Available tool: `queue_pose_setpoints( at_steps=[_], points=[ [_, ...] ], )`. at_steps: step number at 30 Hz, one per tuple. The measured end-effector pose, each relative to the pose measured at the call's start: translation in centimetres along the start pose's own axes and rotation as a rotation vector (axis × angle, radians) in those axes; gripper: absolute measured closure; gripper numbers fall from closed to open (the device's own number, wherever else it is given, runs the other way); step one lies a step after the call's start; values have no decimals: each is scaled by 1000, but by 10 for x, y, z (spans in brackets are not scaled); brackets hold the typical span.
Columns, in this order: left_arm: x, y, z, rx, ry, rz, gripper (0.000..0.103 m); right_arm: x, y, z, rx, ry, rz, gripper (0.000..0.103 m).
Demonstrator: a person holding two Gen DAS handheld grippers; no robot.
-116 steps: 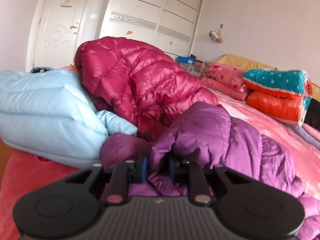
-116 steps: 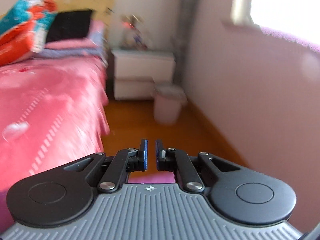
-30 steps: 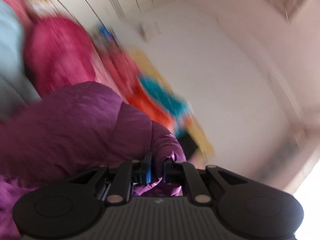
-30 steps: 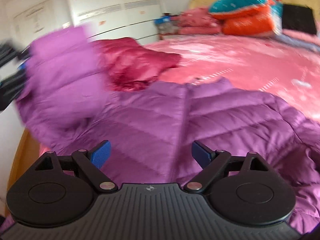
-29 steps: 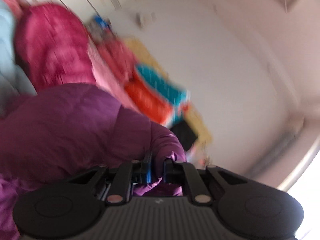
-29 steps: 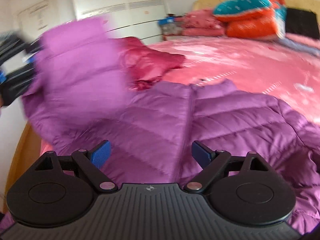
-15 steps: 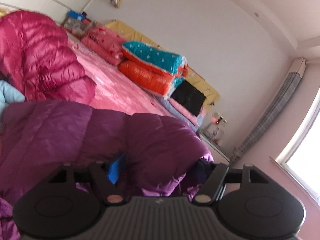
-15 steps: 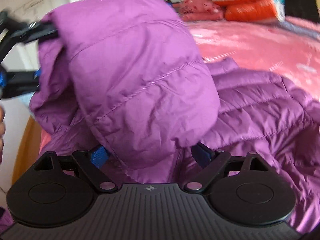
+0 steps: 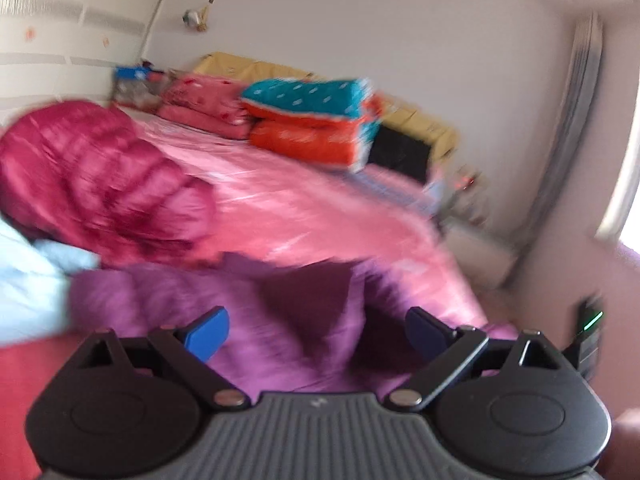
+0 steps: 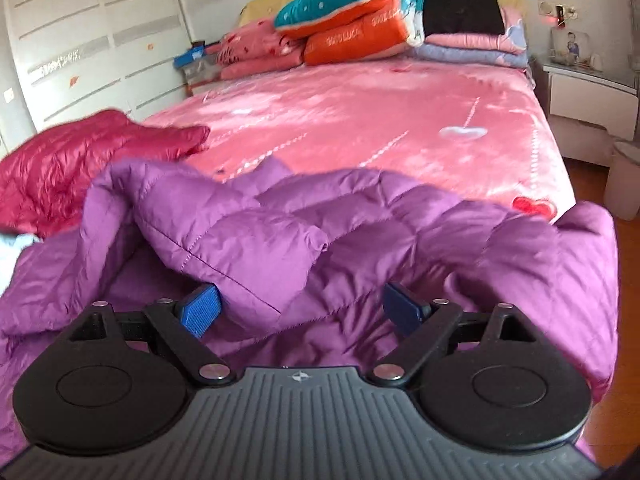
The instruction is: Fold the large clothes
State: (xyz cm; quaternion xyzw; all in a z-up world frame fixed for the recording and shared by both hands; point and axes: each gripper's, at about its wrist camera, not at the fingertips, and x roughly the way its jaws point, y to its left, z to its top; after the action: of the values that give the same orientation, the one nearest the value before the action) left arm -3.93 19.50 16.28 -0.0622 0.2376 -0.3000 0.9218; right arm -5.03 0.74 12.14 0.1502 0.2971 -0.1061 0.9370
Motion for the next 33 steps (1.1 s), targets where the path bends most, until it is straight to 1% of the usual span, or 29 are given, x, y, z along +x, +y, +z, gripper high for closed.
queue_pose_setpoints(
  at_steps=[2,4,6,10,12,14,16,19,20,21,22,23,24,25,27,29,31,33],
  points=[
    [4,1,-8,79,64,94,8,-4,-2,3,-20,-13,12,0],
    [11,4,-16,132,132,159,8,-12,0,5,-69,-26,30,0],
    [17,5,-26,176,189,202,8,-17,8,3,-133,-43,38,0],
    [33,13,-38,192,256,259,8,-19,36,0,-297,-59,57,0],
    [38,15,-42,199,265,286,8,-18,48,-3,-394,-69,37,0],
    [40,17,-42,192,255,302,8,-10,59,-3,-472,-67,30,0],
    [42,20,-41,180,237,320,9,-4,70,-4,-530,-71,30,0],
    [42,23,-39,155,211,354,9,6,77,-3,-596,-95,-7,0],
    [43,24,-39,145,206,372,10,12,77,-3,-617,-101,-20,1],
    [43,26,-38,134,202,392,11,19,81,-3,-637,-102,-37,16],
    [43,28,-38,121,200,423,13,32,82,-2,-661,-102,-62,32],
    [43,31,-38,104,201,458,13,39,83,-1,-685,-104,-84,40],
    [44,36,-38,79,203,492,13,39,81,1,-703,-111,-99,56],
    [43,43,-38,46,206,526,13,40,81,2,-719,-126,-116,63],
    [42,57,-40,-23,212,585,13,45,84,5,-745,-175,-151,67],
    [40,66,-43,-73,217,611,13,45,79,6,-792,-227,-210,69],
    [39,70,-45,-95,213,621,12,52,73,6,-847,-251,-260,69],
    [39,69,-45,-90,213,628,12,60,69,4,-904,-261,-293,69]
  ],
)
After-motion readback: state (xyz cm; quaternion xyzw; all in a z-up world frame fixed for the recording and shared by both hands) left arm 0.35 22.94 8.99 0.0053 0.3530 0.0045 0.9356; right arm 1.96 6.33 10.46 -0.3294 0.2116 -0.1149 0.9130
